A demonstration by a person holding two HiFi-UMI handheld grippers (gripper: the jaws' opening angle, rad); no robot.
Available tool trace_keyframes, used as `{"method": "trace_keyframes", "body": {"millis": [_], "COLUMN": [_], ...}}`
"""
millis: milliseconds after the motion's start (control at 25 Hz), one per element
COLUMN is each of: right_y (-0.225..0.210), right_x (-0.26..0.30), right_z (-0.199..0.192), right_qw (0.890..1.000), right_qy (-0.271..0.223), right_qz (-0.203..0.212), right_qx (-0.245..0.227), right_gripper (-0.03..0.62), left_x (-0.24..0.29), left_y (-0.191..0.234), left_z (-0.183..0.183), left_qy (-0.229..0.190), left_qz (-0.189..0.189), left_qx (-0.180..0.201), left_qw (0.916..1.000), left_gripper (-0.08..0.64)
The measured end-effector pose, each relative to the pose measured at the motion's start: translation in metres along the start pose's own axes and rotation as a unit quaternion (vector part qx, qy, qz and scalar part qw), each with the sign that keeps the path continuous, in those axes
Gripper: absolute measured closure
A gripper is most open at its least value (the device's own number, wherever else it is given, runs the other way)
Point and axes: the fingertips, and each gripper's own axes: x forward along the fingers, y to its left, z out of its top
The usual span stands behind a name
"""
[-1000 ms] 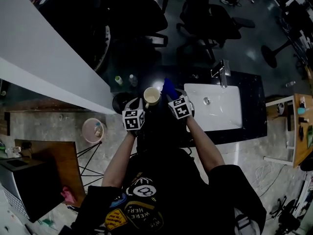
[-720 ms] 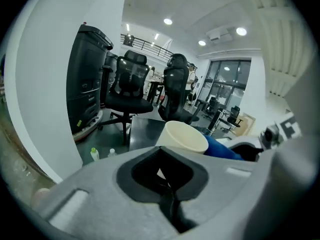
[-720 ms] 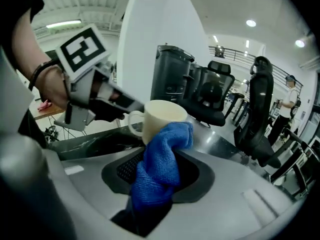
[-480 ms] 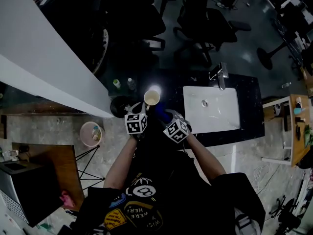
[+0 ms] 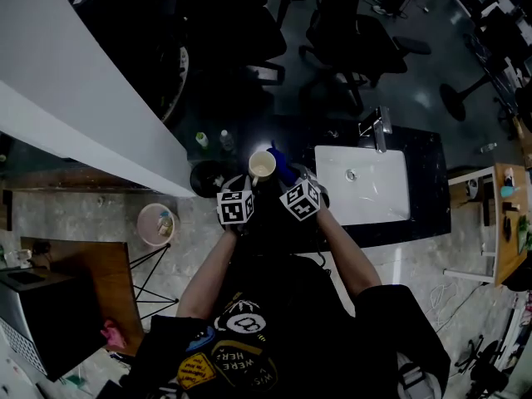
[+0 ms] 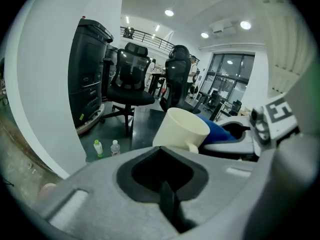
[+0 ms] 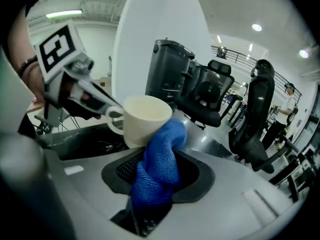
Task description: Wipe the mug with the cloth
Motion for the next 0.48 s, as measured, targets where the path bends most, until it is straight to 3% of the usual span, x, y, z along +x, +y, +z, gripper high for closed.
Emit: {"method": "trace_keyframes", "body": {"millis": [120,240,320,480], "right_y": [0.037,0.067,0.054,-0.032], "right_x": [-0.013,-0.02,-0.024,-0.024], "right_z": [0.004,0.004,0.001,0.008], "right_qw": [0.999,0.998,0.998,0.996], "right_qy": [-0.028,-0.035,-0.037,-0.038], "right_qz": [0.032,0.06,0.042,-0.046], "right_qx": [0.034,0.004,0.004,0.058], "right_gripper": [0.445,0.445,0.445,0.445], "left_x": [0.003,0.002,-0.004,-0.006], "left_y": [-0.008,-0.014,-0.007,0.022], "left_z": [-0.003,-0.003,0.0,0.008], "left_qy": [0.003,-0.001,-0.009,-0.015], "left_qz": [-0.008,-0.012,-0.006,0.016], "left_qx": [-0.004,0.0,0.001,-0.019], "left_qw": [1.0,0.9999,0.9999,0.9996], "left_gripper": [0.557,0.557,0.557,0.557]}}
